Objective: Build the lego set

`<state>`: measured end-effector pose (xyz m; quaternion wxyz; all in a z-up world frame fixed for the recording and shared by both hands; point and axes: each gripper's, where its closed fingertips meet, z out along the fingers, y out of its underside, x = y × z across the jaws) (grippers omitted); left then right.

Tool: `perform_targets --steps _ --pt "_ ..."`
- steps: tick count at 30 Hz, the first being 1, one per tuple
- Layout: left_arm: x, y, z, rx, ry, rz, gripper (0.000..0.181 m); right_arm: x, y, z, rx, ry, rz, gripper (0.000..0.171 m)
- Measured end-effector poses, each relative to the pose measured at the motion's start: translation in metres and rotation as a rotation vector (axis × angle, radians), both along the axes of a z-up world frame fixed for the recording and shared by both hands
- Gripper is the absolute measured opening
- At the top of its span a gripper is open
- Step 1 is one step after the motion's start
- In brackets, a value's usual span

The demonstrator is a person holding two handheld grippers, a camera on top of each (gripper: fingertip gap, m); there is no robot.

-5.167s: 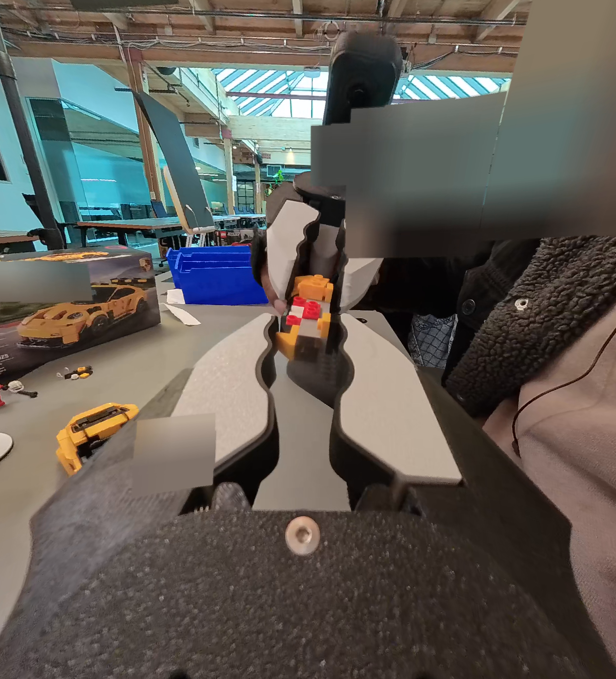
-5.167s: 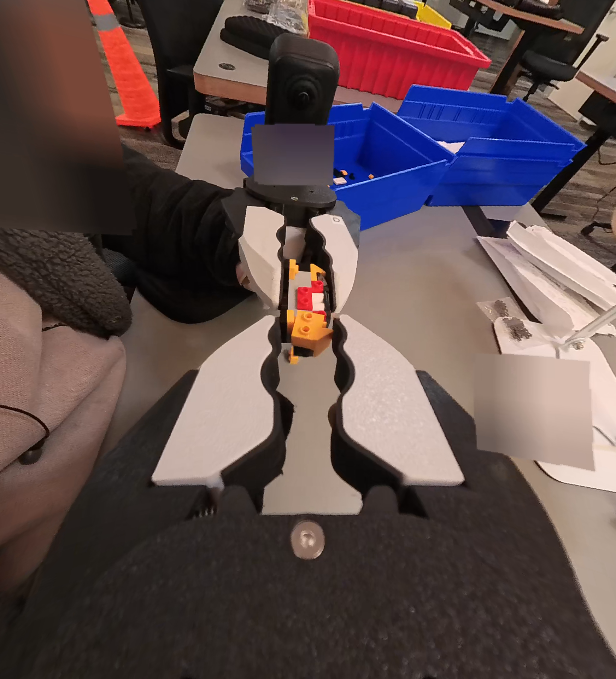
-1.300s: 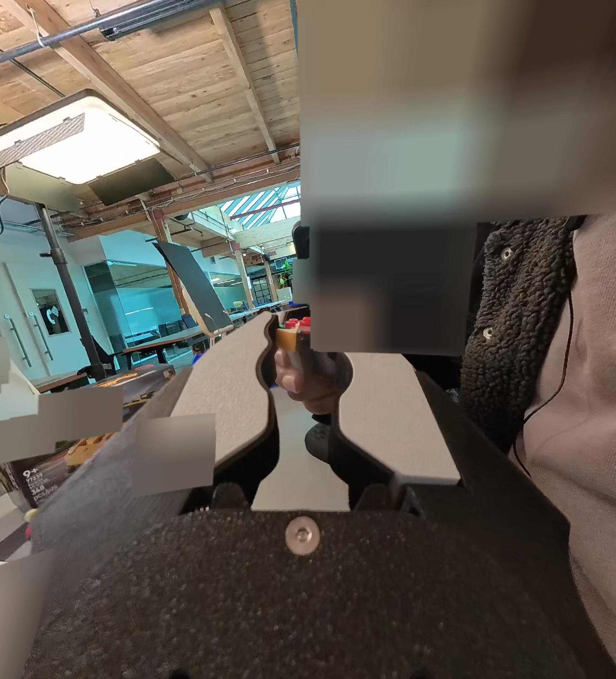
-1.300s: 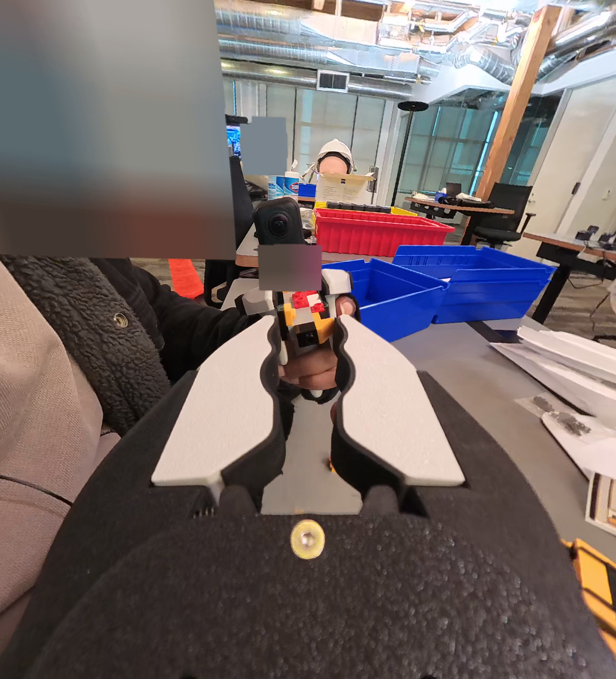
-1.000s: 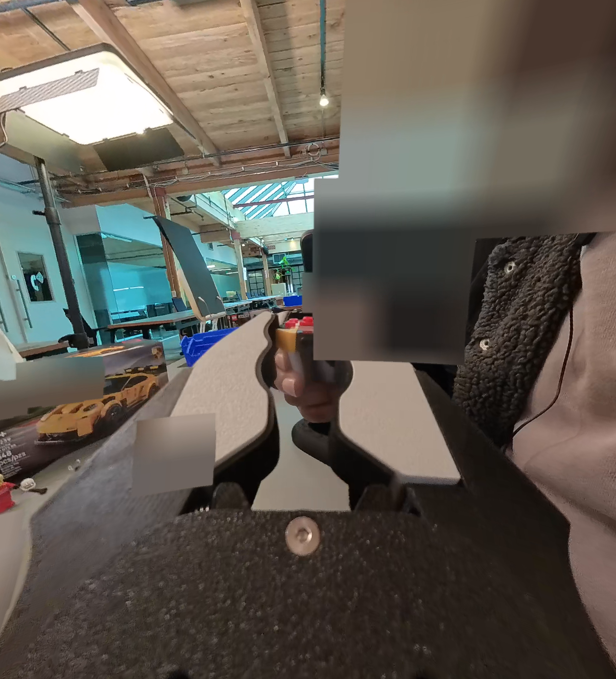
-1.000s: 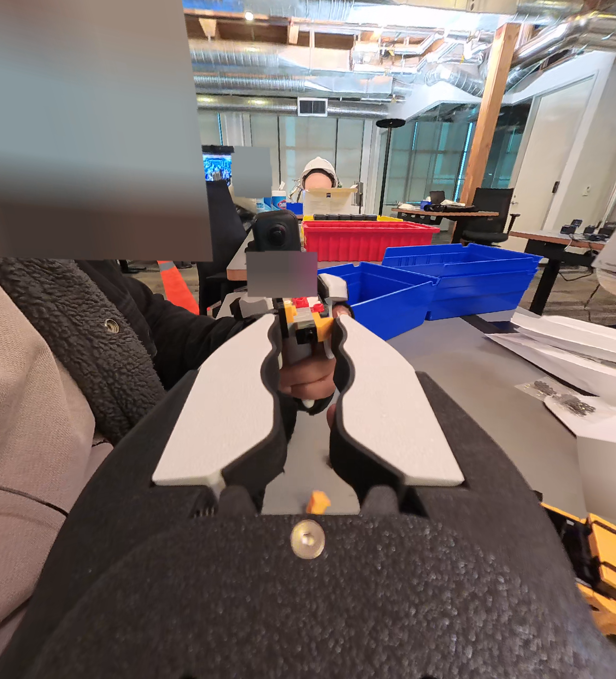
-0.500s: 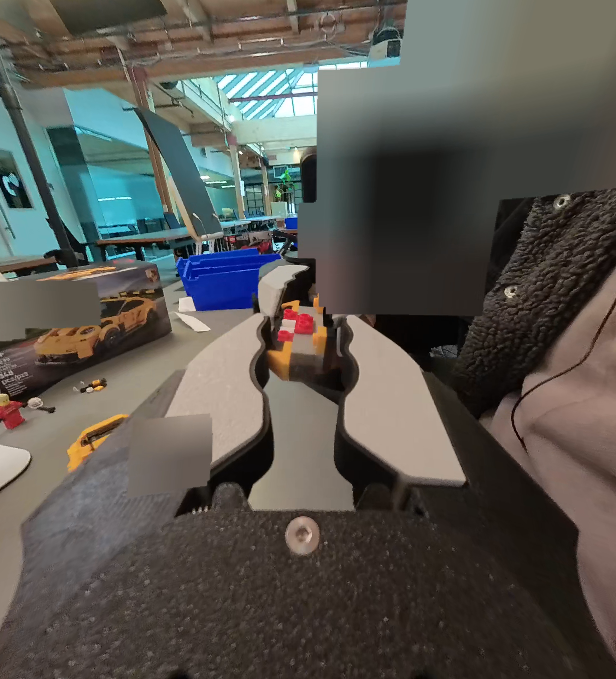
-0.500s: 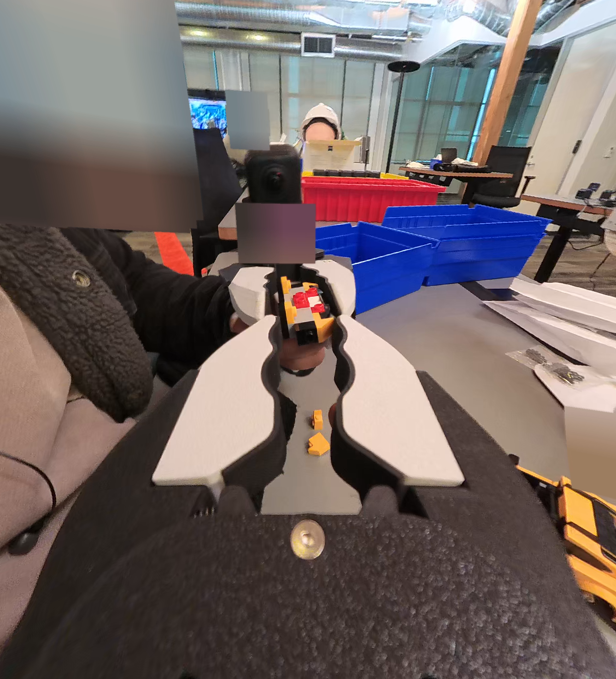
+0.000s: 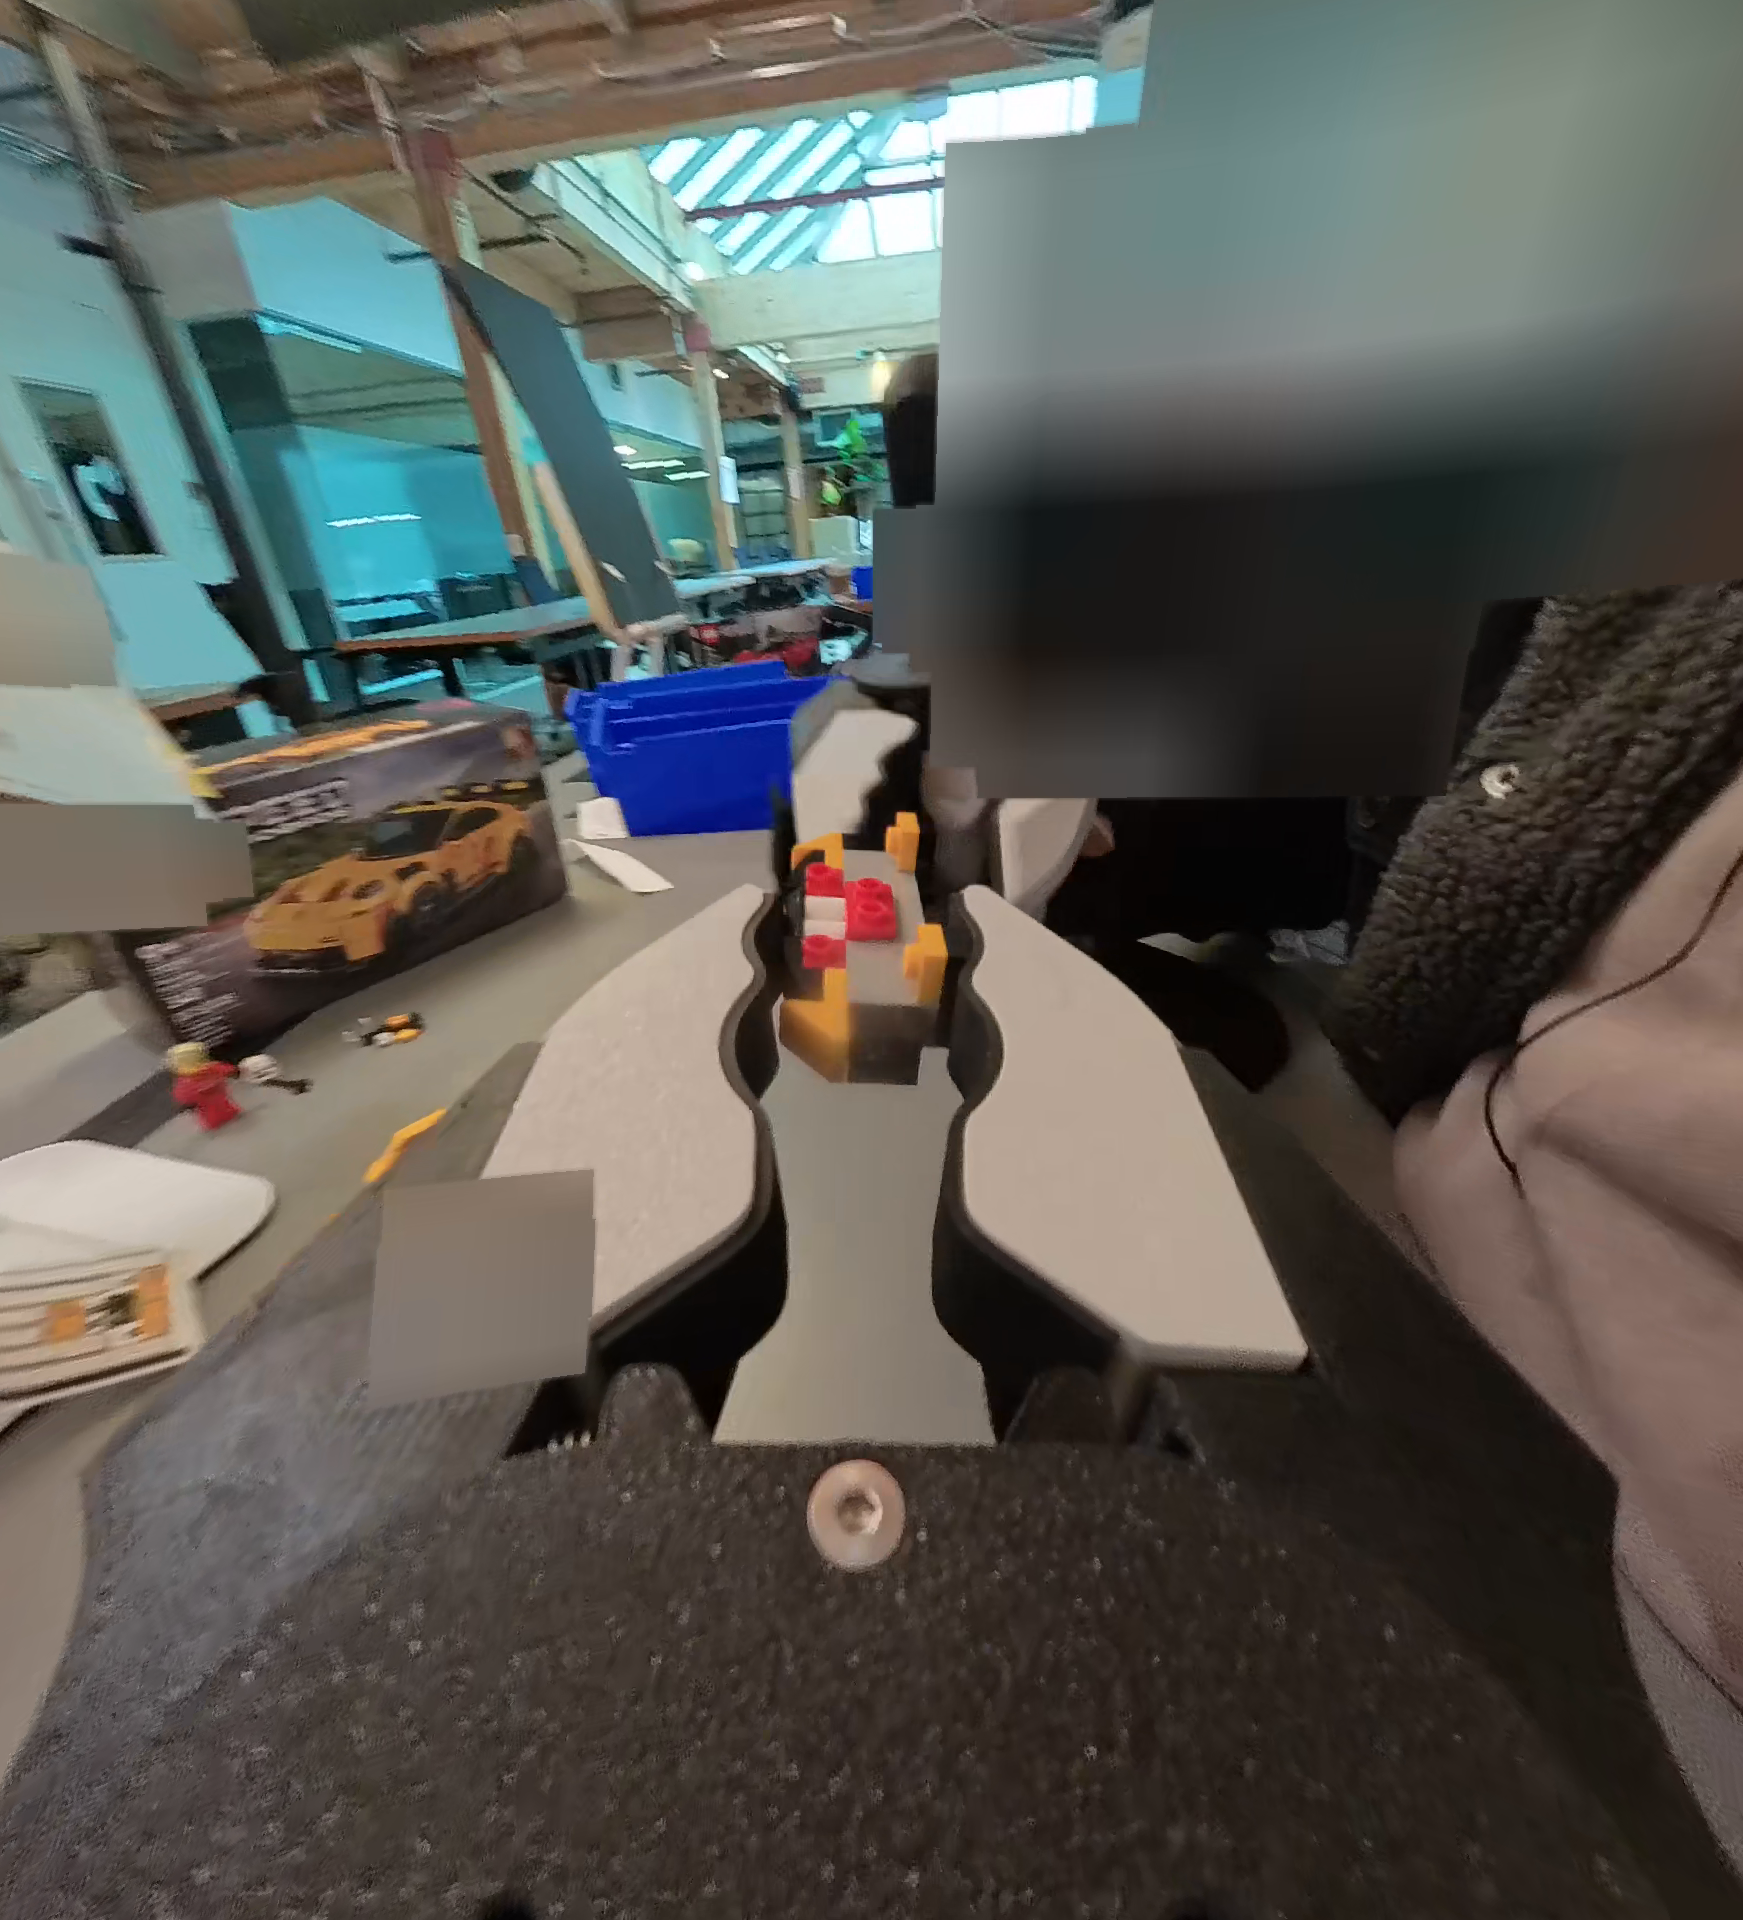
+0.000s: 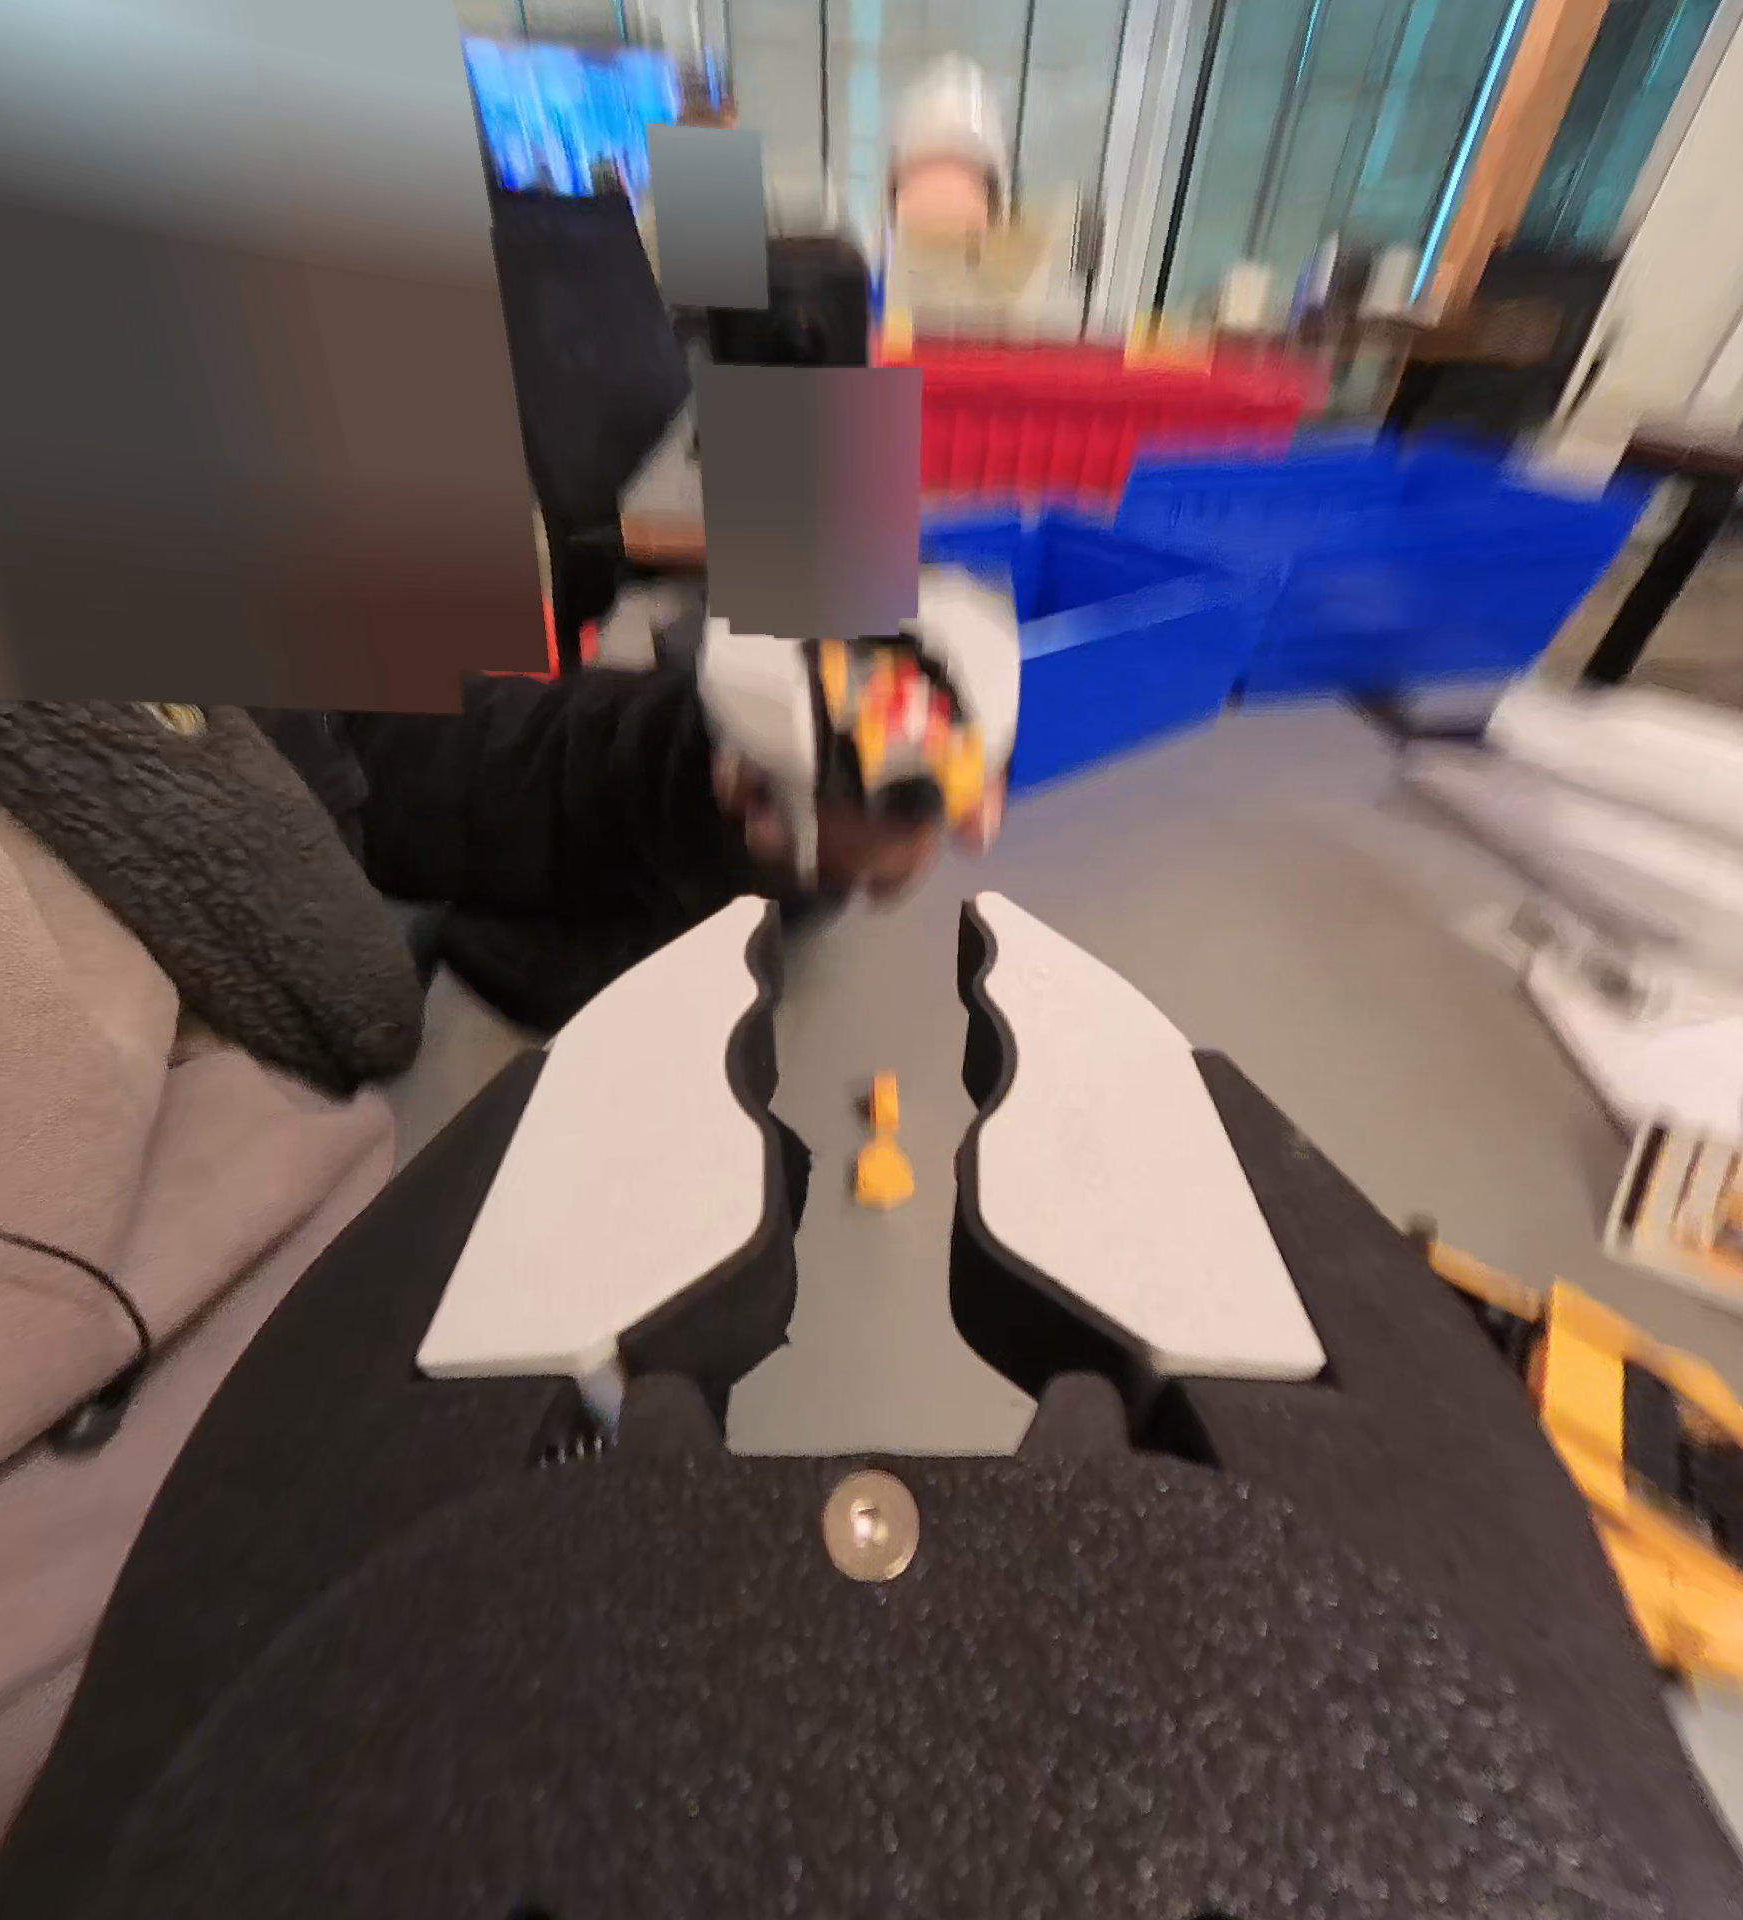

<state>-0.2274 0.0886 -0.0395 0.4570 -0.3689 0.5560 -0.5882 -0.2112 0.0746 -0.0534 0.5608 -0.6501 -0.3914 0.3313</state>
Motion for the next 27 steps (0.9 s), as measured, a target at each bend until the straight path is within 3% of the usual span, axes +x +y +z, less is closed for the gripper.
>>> perform_targets --steps 5,9,16,17,21,24,27 --pt "-0.015 0.038 -0.010 0.009 0.057 0.144 0.030 -0.005 0.004 -0.077 -0.264 -0.336 -0.048 0.029" --pt "-0.013 0.050 -0.029 0.004 0.141 0.192 0.030 -0.027 0.003 -0.121 -0.380 -0.459 -0.133 0.026" --pt "-0.015 0.055 -0.045 0.026 0.212 0.214 0.030 -0.035 0.027 -0.150 -0.422 -0.600 -0.275 0.030" --pt "-0.016 0.055 -0.046 0.025 0.218 0.212 0.030 -0.036 0.029 -0.149 -0.414 -0.605 -0.265 0.023" --pt "-0.017 0.054 -0.047 0.026 0.225 0.205 0.030 -0.033 0.021 -0.148 -0.336 -0.734 -0.043 0.018" --pt "-0.015 0.049 -0.050 0.024 0.234 0.180 0.030 -0.015 -0.012 -0.142 -0.194 -0.924 0.343 0.018" --pt "-0.012 0.044 -0.057 0.028 0.260 0.151 0.030 0.006 -0.033 -0.141 -0.171 -1.071 0.577 0.018"
